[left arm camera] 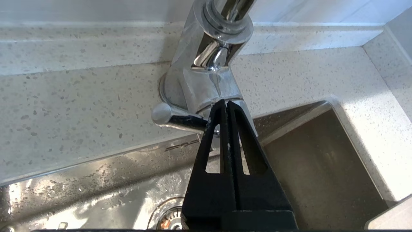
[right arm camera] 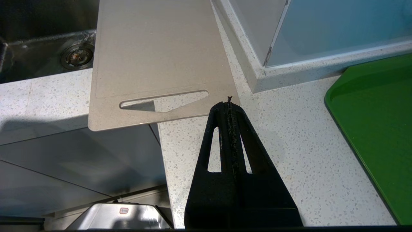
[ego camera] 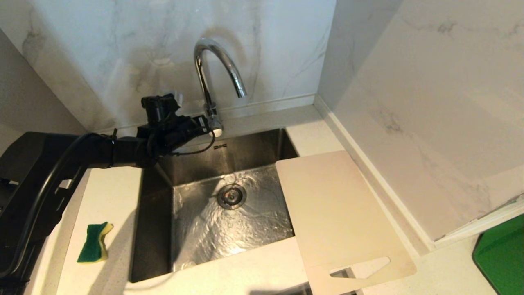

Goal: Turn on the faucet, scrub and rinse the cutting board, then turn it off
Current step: Turn off the tap

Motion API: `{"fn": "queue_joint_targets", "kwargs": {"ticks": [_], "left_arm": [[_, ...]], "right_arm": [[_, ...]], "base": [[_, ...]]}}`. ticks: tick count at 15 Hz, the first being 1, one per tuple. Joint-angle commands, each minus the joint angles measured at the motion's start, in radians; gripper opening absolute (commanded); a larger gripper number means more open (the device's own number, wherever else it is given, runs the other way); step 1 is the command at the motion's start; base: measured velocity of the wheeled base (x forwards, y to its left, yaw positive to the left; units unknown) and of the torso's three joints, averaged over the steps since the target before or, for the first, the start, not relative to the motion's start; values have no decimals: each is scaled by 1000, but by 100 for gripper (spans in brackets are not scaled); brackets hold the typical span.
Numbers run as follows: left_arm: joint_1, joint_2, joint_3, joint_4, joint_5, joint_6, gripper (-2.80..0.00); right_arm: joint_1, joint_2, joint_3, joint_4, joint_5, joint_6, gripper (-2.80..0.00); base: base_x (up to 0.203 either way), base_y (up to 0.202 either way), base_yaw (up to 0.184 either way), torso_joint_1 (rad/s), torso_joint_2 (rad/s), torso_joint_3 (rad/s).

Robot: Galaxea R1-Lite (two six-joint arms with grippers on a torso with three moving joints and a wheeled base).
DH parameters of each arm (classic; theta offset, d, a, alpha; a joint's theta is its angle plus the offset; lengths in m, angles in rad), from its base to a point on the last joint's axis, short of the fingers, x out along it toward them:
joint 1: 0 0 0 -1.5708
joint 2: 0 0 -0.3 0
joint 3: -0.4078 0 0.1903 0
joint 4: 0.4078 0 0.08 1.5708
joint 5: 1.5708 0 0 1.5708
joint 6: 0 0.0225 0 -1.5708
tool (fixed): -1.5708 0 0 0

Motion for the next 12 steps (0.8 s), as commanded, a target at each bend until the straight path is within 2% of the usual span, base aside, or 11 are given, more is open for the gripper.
{"fn": "queue_joint_targets", "kwargs": {"ticks": [1, 6, 12], "left_arm": [[7, 3, 0, 1, 4, -2, -280], [-17, -40, 2, 1, 0, -5, -280], [-83, -164, 13, 15, 13, -13, -280]], "right_arm": [[1, 1, 2, 0, 0, -1, -280], [1, 1, 2, 0, 0, -1, -280], [1, 1, 2, 0, 0, -1, -280]], "base": [[0, 0, 0, 0, 0, 0], [0, 0, 0, 0, 0, 0], [0, 0, 0, 0, 0, 0]]}}
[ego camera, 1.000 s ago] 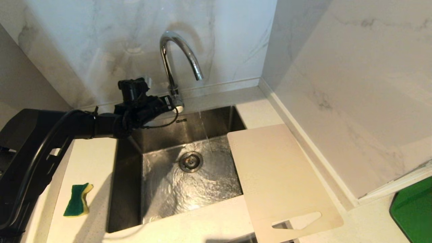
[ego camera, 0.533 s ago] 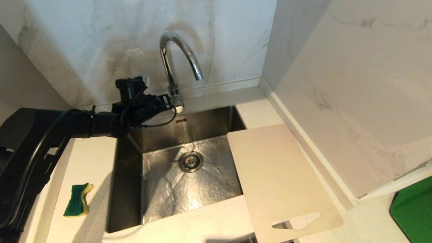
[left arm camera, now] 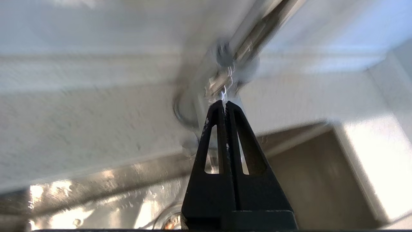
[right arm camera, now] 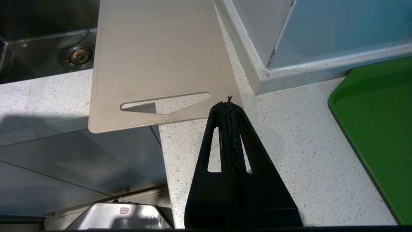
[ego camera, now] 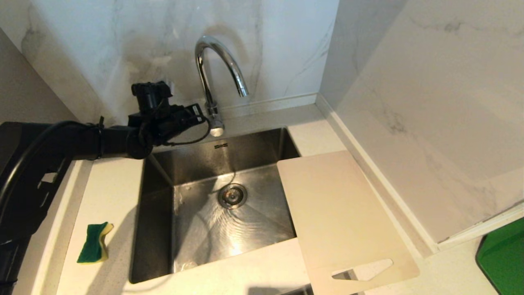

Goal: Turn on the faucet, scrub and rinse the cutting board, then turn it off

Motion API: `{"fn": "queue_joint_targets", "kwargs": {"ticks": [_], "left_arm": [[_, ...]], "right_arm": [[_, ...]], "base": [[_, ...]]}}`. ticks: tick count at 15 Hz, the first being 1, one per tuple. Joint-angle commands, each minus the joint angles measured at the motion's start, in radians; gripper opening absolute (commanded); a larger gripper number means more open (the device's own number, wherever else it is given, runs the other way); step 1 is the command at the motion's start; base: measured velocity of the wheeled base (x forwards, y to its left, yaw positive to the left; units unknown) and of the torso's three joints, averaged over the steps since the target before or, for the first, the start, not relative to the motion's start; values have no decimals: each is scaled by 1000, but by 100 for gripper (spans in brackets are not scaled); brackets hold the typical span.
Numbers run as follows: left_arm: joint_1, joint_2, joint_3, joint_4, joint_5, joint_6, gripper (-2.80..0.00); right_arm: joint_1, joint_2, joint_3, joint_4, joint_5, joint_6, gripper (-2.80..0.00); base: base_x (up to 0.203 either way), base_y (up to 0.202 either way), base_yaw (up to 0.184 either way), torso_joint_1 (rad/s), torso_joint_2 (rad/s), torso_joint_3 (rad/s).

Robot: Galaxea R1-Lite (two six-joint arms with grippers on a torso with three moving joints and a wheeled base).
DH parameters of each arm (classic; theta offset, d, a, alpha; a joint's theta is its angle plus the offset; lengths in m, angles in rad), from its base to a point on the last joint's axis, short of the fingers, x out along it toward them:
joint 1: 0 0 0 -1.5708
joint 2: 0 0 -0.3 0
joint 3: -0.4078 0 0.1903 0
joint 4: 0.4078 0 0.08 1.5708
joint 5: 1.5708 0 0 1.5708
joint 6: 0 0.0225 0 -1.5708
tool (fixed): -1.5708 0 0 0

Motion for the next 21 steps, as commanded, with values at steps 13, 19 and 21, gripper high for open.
{"fn": "queue_joint_targets", "kwargs": {"ticks": [13, 19, 21], "left_arm": [[350, -513, 498, 74, -19, 148, -280], [494, -892, 789, 76, -90, 184, -280], [564, -1039, 888, 78, -139, 210, -280]], "right_arm": [[1, 1, 2, 0, 0, 1, -280], [1, 1, 2, 0, 0, 6, -280], [1, 1, 2, 0, 0, 9, -280]], "base": [[0, 0, 0, 0, 0, 0], [0, 0, 0, 0, 0, 0], [0, 0, 0, 0, 0, 0]]}}
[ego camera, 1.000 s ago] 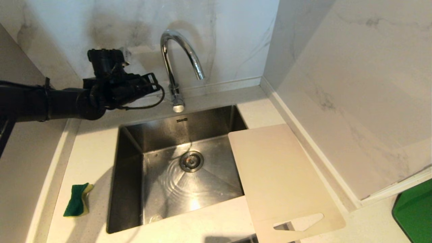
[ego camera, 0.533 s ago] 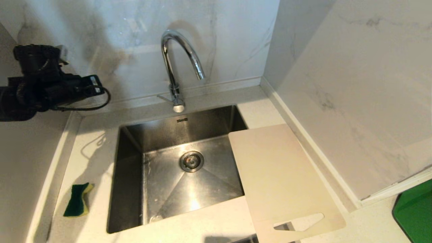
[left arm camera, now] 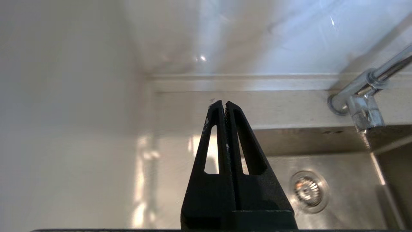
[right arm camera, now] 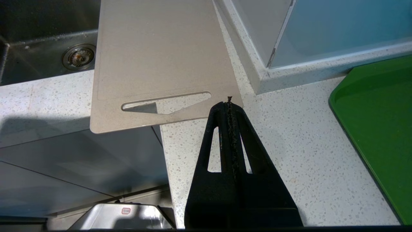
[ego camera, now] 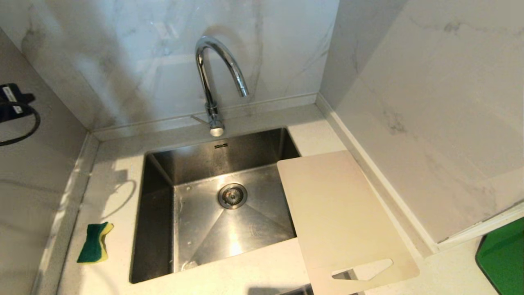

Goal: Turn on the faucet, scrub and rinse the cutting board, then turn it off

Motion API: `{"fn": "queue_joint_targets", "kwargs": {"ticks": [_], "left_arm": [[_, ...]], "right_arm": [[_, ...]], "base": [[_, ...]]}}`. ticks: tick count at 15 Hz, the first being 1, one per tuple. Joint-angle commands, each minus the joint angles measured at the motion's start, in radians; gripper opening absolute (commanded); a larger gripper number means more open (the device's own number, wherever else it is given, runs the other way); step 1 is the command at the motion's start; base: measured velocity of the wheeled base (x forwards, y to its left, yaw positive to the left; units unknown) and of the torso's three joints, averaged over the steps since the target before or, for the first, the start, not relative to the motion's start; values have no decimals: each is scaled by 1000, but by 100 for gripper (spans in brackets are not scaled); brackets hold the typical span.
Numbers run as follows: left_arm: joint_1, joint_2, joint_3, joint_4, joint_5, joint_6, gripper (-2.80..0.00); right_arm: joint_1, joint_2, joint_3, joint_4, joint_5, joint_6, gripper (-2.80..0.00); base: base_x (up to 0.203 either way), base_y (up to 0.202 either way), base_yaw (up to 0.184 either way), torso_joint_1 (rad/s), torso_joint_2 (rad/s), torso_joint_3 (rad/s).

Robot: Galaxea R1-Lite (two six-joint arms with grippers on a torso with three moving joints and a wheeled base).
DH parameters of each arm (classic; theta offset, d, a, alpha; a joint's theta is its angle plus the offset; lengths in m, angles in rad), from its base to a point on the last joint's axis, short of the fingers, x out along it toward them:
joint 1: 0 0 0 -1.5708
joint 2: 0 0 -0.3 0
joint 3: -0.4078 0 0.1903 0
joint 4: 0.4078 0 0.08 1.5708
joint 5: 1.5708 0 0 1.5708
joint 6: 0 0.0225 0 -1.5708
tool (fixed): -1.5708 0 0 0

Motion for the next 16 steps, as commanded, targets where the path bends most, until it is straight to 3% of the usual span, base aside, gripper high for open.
{"fn": "queue_joint_targets", "kwargs": {"ticks": [1, 4, 7, 8, 10, 12, 16], "left_arm": [[82, -244, 124, 2, -66, 11, -280], [108, -411, 347, 20, -134, 20, -280], [-38, -476, 505, 22, -140, 20, -280], [-103, -505, 546, 21, -122, 20, -280], [-232, -588, 607, 21, -16, 19, -280], [-265, -693, 689, 25, 57, 18, -280], [-262, -889, 800, 120, 125, 7, -280]], "right_arm": [[0, 1, 2, 0, 0, 0, -280], [0, 1, 2, 0, 0, 0, -280], [0, 1, 2, 0, 0, 0, -280], [0, 1, 2, 0, 0, 0, -280], [0, 1, 2, 0, 0, 0, -280], [0, 1, 2, 0, 0, 0, -280], [0, 1, 2, 0, -1, 3, -280]], "base": [[0, 0, 0, 0, 0, 0], [0, 0, 0, 0, 0, 0], [0, 0, 0, 0, 0, 0], [0, 0, 0, 0, 0, 0], [0, 0, 0, 0, 0, 0], [0, 0, 0, 0, 0, 0], [0, 0, 0, 0, 0, 0]]}}
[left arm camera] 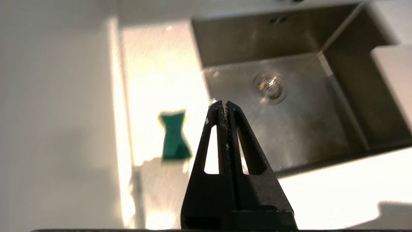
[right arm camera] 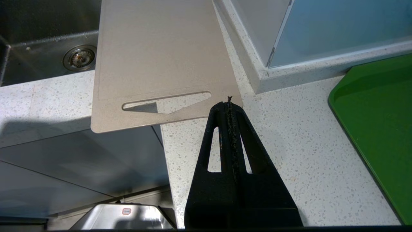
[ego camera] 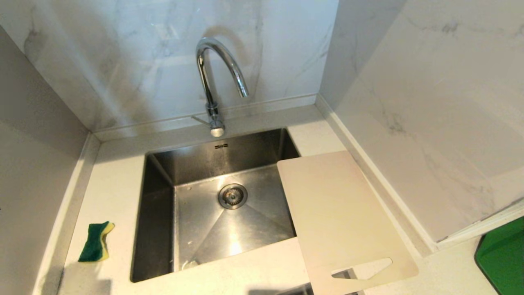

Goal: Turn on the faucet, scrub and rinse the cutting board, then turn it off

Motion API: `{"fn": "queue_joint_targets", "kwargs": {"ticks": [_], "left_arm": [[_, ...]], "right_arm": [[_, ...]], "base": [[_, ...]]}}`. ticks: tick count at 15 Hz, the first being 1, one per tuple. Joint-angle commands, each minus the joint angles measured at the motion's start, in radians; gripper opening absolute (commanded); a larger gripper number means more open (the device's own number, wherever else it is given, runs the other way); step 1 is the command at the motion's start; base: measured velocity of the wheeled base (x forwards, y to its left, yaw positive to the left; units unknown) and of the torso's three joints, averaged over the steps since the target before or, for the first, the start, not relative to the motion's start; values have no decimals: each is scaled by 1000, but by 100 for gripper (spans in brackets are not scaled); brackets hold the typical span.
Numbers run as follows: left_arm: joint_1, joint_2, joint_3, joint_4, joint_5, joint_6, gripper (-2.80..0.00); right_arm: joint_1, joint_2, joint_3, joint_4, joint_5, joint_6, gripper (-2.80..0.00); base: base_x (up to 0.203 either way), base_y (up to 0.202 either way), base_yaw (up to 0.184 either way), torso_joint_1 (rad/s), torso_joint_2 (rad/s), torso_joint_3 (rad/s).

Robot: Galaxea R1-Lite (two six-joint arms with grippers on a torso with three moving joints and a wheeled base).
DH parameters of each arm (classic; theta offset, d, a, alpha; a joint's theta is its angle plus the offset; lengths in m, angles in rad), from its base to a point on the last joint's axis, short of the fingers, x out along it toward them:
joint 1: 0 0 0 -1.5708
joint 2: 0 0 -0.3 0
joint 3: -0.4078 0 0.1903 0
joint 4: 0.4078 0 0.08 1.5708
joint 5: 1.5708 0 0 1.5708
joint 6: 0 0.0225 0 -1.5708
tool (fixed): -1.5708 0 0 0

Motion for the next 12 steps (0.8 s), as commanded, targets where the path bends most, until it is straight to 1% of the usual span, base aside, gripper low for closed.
{"fn": "queue_joint_targets", "kwargs": {"ticks": [1, 4, 5, 8, 9, 10, 11, 12], "left_arm": [[1, -164, 51, 57, 17, -13, -280], [2, -301, 84, 178, 44, -30, -280], [2, -343, 89, 207, 60, -39, -280], [19, -452, 92, 258, 80, -42, -280], [28, -478, 94, 262, 85, -25, -280], [35, -512, 104, 265, 85, 7, -280], [40, -563, 125, 270, 82, 55, -280], [43, -628, 162, 273, 82, 118, -280]], "right_arm": [[0, 1, 2, 0, -1, 0, -280], [0, 1, 2, 0, -1, 0, -280], [0, 1, 2, 0, -1, 1, -280], [0, 1, 2, 0, -1, 1, -280], [0, 1, 2, 0, -1, 1, -280], [0, 1, 2, 0, -1, 1, -280], [0, 1, 2, 0, -1, 1, -280], [0, 1, 2, 0, -2, 3, -280]], "base": [[0, 0, 0, 0, 0, 0], [0, 0, 0, 0, 0, 0], [0, 0, 0, 0, 0, 0], [0, 0, 0, 0, 0, 0], [0, 0, 0, 0, 0, 0], [0, 0, 0, 0, 0, 0], [0, 0, 0, 0, 0, 0], [0, 0, 0, 0, 0, 0]]}}
